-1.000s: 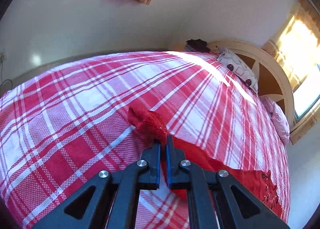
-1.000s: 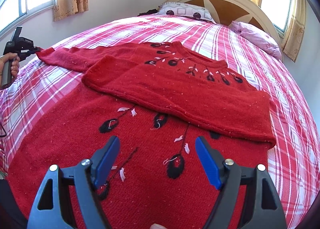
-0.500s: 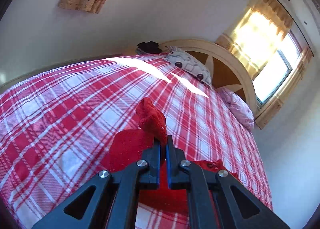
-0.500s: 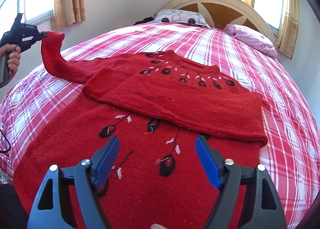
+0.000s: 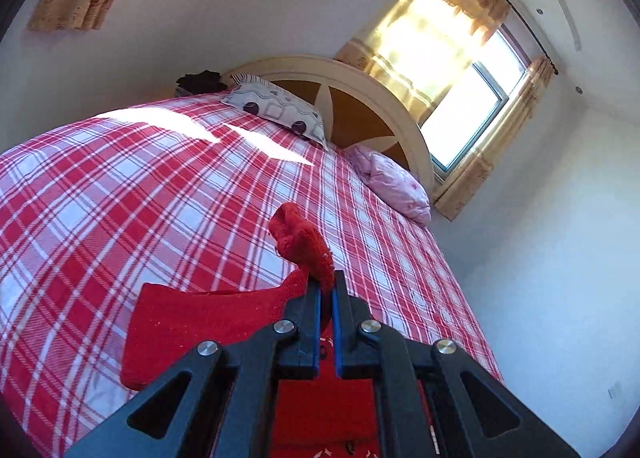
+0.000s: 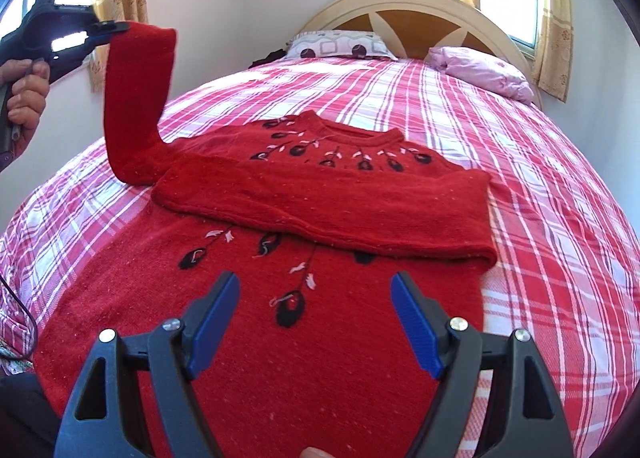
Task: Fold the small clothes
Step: 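Lift the held sleeve and fold it across the chest, then open the left gripper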
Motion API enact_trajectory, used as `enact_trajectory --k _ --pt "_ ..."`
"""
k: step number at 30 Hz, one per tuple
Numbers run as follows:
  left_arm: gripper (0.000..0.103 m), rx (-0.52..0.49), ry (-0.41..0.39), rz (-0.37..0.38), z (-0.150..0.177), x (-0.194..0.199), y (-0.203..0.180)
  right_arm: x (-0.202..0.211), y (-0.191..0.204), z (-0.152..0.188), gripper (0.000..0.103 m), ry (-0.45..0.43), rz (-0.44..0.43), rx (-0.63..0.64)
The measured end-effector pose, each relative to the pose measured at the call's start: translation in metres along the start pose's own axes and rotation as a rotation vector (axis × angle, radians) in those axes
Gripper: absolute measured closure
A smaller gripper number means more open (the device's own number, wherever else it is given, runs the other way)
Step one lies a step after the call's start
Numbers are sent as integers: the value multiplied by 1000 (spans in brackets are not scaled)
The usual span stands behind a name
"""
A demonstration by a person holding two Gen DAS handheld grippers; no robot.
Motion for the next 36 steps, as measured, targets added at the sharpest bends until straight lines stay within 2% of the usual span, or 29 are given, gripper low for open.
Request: enact_trajectory --k 8,15,19,23,25,28,31,33,34,35,36 --pt "99 -54 61 72 33 -31 -62 5 -25 13 22 -11 -2 -63" --pt "99 -107 155 100 89 -68 -109 4 -51 22 22 -7 -8 -148" --pt "99 -171 215 80 125 -94 -122 6 -65 24 22 -10 -2 -185" --pt "98 -231 308 68 160 -113 -128 2 -77 28 22 4 -16 -252" --pt "98 -283 358 52 176 -117 -130 1 -80 28 22 6 -22 -280" --pt "95 -389 374 48 190 -112 -140 2 -81 30 22 5 -28 -287" --pt "86 -483 369 60 191 -102 -147 -1 -80 32 22 15 -35 -285" --pt "66 -548 313 60 185 -85 -148 -1 -80 32 21 13 -43 -287" --pt "40 -575 277 47 180 -76 -145 1 -81 32 21 7 -52 -293" --pt "21 -587 246 34 175 -71 -140 1 -81 32 21 3 -55 -299" --pt "20 -591 194 15 166 -60 -132 2 -82 33 21 1 -57 -306"
Point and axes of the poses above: each gripper's, at about its wrist camera, not at the fingertips, and x roughly against the way its jaws point, y to its left, z to its underside, the point moved 8 cm from there along -x, roughly the way its jaws point, and after that the axes turned 5 degrees about -x, right-handed, at the moved point
